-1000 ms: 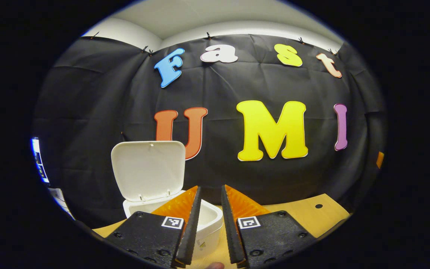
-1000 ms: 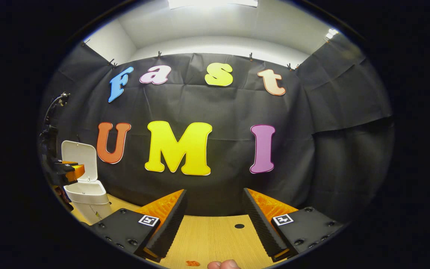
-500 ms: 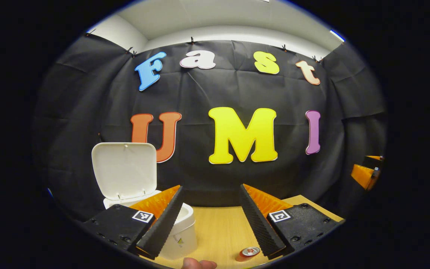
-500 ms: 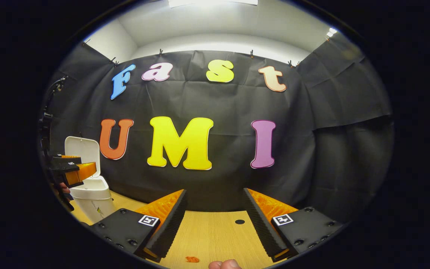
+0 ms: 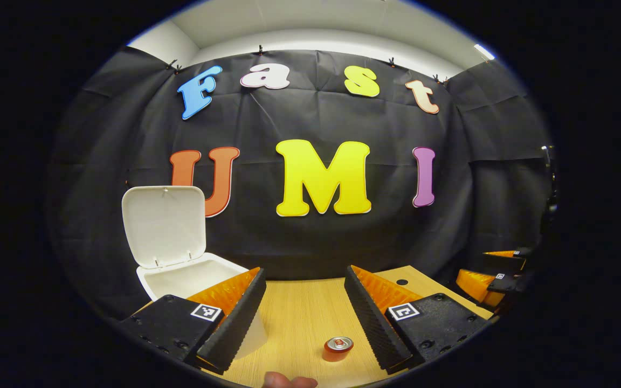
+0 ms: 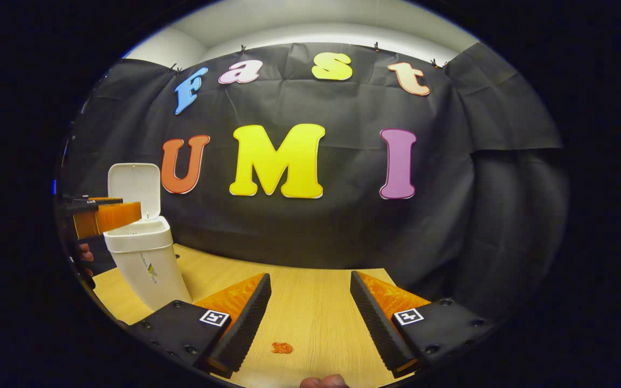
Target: Press the lid of the desktop garbage bin to open it, pick up the crumpled paper on the desktop and throw it into the bin, then pick up the pop can on the desktop and drop it into the bin, and finally close the garbage bin lid.
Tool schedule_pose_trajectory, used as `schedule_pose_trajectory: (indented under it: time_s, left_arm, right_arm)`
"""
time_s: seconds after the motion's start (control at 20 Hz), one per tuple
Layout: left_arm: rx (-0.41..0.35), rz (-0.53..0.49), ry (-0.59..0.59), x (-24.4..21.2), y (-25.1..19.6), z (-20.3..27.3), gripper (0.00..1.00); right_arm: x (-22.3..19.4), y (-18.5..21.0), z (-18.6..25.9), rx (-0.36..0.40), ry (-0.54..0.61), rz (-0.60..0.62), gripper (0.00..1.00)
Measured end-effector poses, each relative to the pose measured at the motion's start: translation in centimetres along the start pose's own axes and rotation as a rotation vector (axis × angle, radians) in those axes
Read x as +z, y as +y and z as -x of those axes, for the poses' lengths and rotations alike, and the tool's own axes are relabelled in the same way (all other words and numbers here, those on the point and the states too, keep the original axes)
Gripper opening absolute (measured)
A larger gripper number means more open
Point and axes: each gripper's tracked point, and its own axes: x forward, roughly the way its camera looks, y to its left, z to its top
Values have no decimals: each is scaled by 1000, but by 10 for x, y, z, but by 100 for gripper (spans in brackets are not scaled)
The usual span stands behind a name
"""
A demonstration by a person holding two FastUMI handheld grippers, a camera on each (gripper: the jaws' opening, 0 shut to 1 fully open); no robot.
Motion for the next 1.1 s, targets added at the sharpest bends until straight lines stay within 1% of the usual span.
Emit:
schedule_pose_trajectory:
  time_s: [0.15,0.25,0.6,0.75,1.0,1.05,1.1]
  left_arm:
    - [13,-13,32,-10,-1,8,96]
    - [20,-25,49,-15,-1,14,96]
    - [50,-41,131,-39,3,33,96]
    - [63,-47,150,-43,5,37,96]
    - [78,-50,182,-50,5,45,96]
    - [85,-53,189,-51,6,47,96]
    - [91,-54,195,-52,7,48,96]
  right_arm:
    - [-34,9,-5,59,67,4,95]
    - [-59,12,-10,83,111,19,94]
    - [-141,21,-34,141,267,28,95]
    - [-170,22,-46,151,329,28,95]
    - [-207,26,-64,160,426,18,94]
    - [-215,26,-69,162,444,19,95]
    - [-221,27,-73,164,457,23,94]
